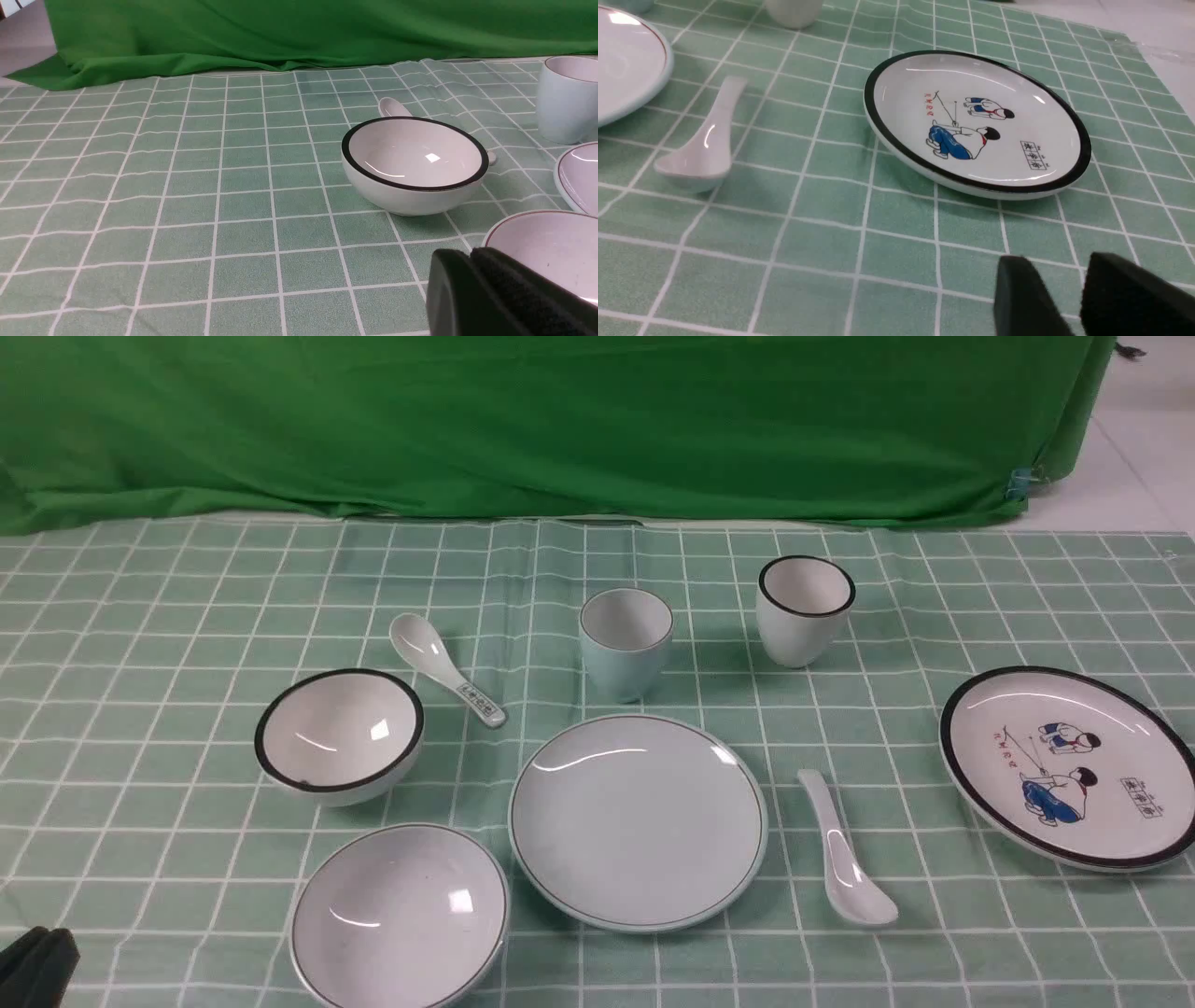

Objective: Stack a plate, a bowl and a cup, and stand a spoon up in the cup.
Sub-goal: Use the left arm to grab a blue rice bowl, then use the left arm to put the blue rice bowl into the blue large plate in the middle, then use the left arm to grab a blue teacup, then use the left arm to put the blue teacup into the blue rice bowl in the middle

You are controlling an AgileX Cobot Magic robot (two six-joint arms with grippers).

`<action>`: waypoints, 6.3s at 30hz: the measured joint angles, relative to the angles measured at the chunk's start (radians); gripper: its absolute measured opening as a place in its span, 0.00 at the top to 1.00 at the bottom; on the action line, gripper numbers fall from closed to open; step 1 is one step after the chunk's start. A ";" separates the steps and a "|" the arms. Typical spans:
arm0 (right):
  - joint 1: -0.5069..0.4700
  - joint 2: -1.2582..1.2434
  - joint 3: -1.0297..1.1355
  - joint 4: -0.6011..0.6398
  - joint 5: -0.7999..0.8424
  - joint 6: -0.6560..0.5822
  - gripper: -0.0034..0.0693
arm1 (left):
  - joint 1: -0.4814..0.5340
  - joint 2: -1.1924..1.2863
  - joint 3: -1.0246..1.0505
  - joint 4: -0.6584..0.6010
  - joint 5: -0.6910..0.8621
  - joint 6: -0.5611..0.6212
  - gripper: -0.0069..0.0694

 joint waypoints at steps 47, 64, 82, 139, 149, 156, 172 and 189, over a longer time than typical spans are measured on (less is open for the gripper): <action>0.010 0.000 0.000 0.153 -0.425 0.602 0.62 | 0.000 0.405 -0.705 -0.010 0.294 -0.596 0.89; 0.164 0.375 -0.584 0.158 0.324 0.379 0.92 | -0.214 1.273 -0.833 -0.010 0.633 -0.306 0.91; 0.277 0.775 -0.795 0.170 0.517 0.230 0.88 | -0.263 1.578 -0.834 0.123 0.395 -0.394 0.29; 0.279 0.775 -0.797 0.166 0.500 0.229 0.73 | -0.437 1.938 -1.668 0.007 0.534 -0.404 0.16; 0.279 0.775 -0.797 0.165 0.500 0.229 0.72 | -0.407 2.216 -1.943 0.046 0.577 -0.456 0.16; 0.279 0.775 -0.797 0.165 0.500 0.229 0.70 | -0.405 2.295 -1.975 0.038 0.584 -0.490 0.37; 0.279 0.775 -0.797 0.159 0.503 0.224 0.69 | -0.451 1.987 -2.033 0.035 0.942 -0.279 0.86; 0.279 0.775 -0.797 0.156 0.500 0.221 0.67 | -0.535 1.974 -1.642 0.081 0.730 -0.311 0.86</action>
